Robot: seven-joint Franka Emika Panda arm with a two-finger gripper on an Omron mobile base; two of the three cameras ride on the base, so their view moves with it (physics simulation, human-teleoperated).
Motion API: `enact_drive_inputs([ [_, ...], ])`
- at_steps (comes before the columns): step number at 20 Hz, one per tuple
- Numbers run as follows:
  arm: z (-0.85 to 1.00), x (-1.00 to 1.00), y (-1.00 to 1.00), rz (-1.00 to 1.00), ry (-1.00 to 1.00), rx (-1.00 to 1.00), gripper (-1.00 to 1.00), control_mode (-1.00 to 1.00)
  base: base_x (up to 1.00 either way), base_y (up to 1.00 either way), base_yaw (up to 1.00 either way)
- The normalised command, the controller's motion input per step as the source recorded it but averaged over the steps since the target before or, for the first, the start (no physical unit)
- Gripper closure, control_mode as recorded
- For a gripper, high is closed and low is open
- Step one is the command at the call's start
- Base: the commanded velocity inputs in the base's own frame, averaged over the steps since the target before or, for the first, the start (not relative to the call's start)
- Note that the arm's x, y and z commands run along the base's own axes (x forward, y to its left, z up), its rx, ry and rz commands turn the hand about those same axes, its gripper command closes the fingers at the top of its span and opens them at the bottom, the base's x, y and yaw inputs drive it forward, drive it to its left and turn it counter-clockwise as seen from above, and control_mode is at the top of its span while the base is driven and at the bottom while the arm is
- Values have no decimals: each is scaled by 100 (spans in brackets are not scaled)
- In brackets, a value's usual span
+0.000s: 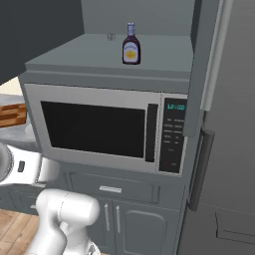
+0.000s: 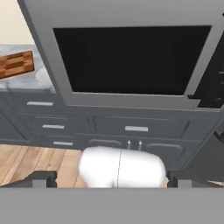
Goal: Pick the chicken drumstick from the plate and place it on the cutting board. Then pick the condiment bottle from the cabinet and place it next to the cutting board.
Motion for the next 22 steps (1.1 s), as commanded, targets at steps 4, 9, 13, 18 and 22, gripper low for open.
enact_drive_inputs([
  [4, 0, 25, 0, 0, 0, 0, -100, -100, 0, 0, 0],
  [9, 0, 13, 0, 0, 0, 0, -100, -100, 0, 0, 0],
  [13, 0, 3, 0, 0, 0, 0, -100, 100, 0, 0, 0],
  [18, 0, 0, 0, 0, 0, 0, -100, 100, -10, 6, 0],
  [22, 0, 0, 0, 0, 0, 0, -100, 100, -24, 23, 0],
])
